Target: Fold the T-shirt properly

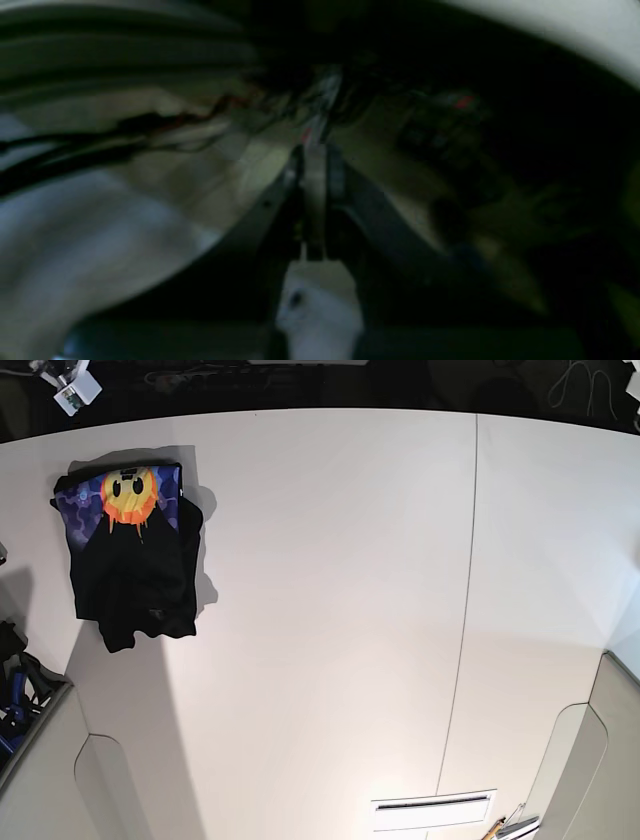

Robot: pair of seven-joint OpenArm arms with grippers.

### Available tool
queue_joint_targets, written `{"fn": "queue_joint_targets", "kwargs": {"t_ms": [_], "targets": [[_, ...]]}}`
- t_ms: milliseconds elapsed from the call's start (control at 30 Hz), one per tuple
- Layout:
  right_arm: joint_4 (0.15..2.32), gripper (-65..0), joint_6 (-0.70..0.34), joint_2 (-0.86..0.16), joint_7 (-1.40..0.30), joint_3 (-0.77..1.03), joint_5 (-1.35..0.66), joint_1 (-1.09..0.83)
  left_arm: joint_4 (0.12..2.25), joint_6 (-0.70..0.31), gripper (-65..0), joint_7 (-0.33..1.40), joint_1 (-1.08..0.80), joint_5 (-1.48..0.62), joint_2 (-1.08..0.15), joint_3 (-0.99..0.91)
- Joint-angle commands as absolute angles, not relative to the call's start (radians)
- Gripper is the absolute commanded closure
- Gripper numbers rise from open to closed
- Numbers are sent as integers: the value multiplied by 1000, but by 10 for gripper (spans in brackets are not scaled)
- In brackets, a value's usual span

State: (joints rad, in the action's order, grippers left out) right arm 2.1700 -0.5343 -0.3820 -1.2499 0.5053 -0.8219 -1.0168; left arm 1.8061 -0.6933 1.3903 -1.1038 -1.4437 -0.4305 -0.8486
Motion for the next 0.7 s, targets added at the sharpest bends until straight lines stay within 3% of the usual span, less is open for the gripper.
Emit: {"fn": "queue_joint_targets", "kwargs": {"t_ms": [0, 133, 367, 533, 667], "targets": [[2133, 0, -548, -388, -1253, 488, -830, -1033, 1775, -698, 0, 1396, -1137, -1458, -448, -807], [1885, 0, -569, -441, -1156, 364, -828, -985, 1615, -698, 0, 1209, -1127, -1361, -504, -553], [1332, 0, -569, -489, -799, 90, -751, -771, 1326, -698, 0, 596, -957, -896, -532, -134], [969, 0, -560, -451, -488, -101, -598, -549, 1153, -698, 0, 304, -754, -607, -512, 75], [727, 0, -502, -370, -391, -199, -522, -359, 992, -698, 0, 204, -580, -417, -439, 163]]}}
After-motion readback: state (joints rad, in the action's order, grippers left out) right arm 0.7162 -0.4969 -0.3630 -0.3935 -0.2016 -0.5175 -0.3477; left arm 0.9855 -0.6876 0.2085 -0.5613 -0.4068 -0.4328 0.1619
